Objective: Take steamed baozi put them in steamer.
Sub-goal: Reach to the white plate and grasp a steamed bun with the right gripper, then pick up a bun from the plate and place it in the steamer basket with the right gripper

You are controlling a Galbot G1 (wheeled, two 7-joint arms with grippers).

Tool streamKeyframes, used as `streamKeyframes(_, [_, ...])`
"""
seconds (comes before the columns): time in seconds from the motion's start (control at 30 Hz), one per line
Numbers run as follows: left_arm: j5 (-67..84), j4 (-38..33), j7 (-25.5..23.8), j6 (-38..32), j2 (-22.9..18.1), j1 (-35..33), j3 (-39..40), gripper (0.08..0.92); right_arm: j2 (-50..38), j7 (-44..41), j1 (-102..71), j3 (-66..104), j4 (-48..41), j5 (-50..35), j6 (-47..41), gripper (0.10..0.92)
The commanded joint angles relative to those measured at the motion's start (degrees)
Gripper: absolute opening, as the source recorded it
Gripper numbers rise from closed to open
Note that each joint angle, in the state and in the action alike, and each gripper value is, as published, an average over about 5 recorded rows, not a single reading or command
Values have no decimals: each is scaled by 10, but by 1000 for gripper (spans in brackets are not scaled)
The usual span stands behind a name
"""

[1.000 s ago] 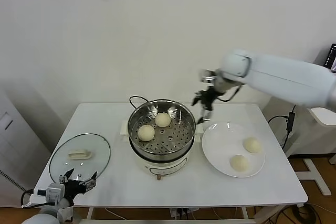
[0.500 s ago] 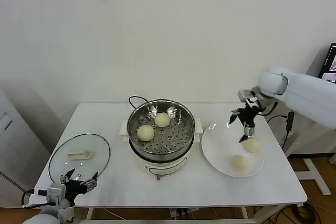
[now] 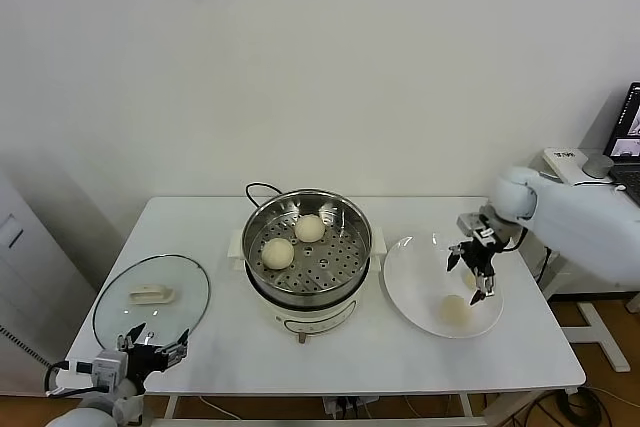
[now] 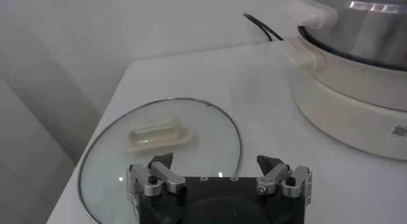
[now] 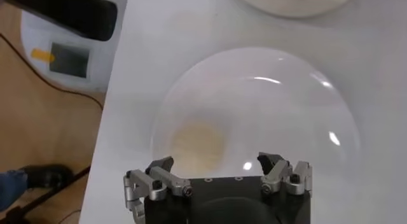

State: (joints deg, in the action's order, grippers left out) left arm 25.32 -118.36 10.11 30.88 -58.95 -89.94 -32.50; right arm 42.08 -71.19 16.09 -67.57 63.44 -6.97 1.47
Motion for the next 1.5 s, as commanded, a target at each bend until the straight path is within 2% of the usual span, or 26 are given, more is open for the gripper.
streamKeyframes(0.03, [0, 1, 0, 0, -1, 0, 1, 823, 14, 2, -72, 48, -27, 47, 19, 823])
streamKeyframes(0.37, [-1, 1, -1, -1, 0, -4, 1, 823, 30, 4, -91, 64, -46, 74, 20, 823])
streamKeyframes(0.47, [-1, 1, -1, -1, 1, -4, 1, 823, 33, 5, -97, 71, -50, 82, 20, 801])
streamKeyframes(0.7, [-2, 1, -1, -1, 2, -4, 1, 823, 37, 5, -108, 85, -53, 93, 17, 672])
streamKeyframes(0.93, [-2, 1, 0, 0, 2, -4, 1, 823, 37, 3, -111, 94, -52, 90, 13, 509])
streamKeyframes(1.07, [-2, 0, 0, 0, 1, -4, 1, 823, 33, 1, -104, 92, -48, 86, 11, 462])
streamKeyframes(1.33, [-2, 2, 0, -1, 4, -4, 0, 823, 9, -12, 25, 26, 0, 29, 12, 450])
streamKeyframes(1.5, [-3, 7, 0, -1, 7, -2, 4, 823, 41, -27, 143, -6, -3, -7, 53, 450])
